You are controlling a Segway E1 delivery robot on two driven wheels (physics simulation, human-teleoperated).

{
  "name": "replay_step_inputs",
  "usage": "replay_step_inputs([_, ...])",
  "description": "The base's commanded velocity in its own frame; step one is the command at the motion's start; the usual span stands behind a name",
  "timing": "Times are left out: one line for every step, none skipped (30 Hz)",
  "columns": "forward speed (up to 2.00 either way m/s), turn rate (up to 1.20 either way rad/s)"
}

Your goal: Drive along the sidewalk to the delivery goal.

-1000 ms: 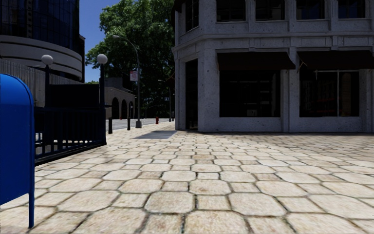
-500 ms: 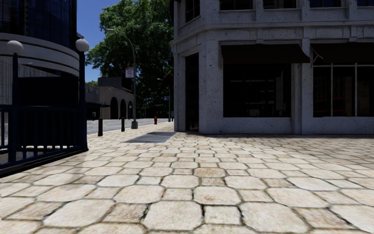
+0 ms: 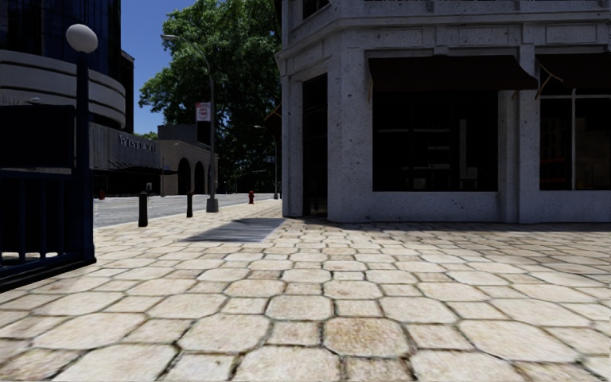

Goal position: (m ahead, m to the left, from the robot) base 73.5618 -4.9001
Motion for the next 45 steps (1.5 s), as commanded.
replay_step_inputs([2.00, 0.09])
replay_step_inputs([2.00, 0.09])
replay_step_inputs([2.00, 0.20])
replay_step_inputs([2.00, 0.30])
replay_step_inputs([2.00, 0.30])
replay_step_inputs([2.00, 0.35])
replay_step_inputs([2.00, 0.36])
replay_step_inputs([2.00, 0.36])
replay_step_inputs([2.00, 0.36])
replay_step_inputs([2.00, 0.36])
replay_step_inputs([2.00, 0.36])
replay_step_inputs([2.00, 0.36])
replay_step_inputs([2.00, 0.36])
replay_step_inputs([2.00, 0.36])
replay_step_inputs([2.00, 0.36])
replay_step_inputs([2.00, 0.36])
replay_step_inputs([2.00, 0.36])
replay_step_inputs([2.00, 0.36])
replay_step_inputs([2.00, 0.36])
replay_step_inputs([2.00, 0.36])
replay_step_inputs([2.00, 0.36])
replay_step_inputs([2.00, 0.36])
replay_step_inputs([2.00, 0.36])
replay_step_inputs([2.00, 0.36])
replay_step_inputs([2.00, 0.36])
replay_step_inputs([2.00, 0.36])
replay_step_inputs([2.00, 0.36])
replay_step_inputs([2.00, 0.36])
replay_step_inputs([2.00, 0.36])
replay_step_inputs([2.00, 0.36])
replay_step_inputs([2.00, 0.36])
replay_step_inputs([2.00, 0.36])
replay_step_inputs([2.00, 0.36])
replay_step_inputs([2.00, 0.36])
replay_step_inputs([2.00, 0.35])
replay_step_inputs([2.00, 0.26])
replay_step_inputs([2.00, 0.26])
replay_step_inputs([2.00, 0.11])
replay_step_inputs([2.00, 0.00])
replay_step_inputs([2.00, 0.00])
replay_step_inputs([2.00, 0.00])
replay_step_inputs([2.00, 0.00])
replay_step_inputs([2.00, 0.00])
replay_step_inputs([2.00, 0.00])
replay_step_inputs([2.00, 0.00])
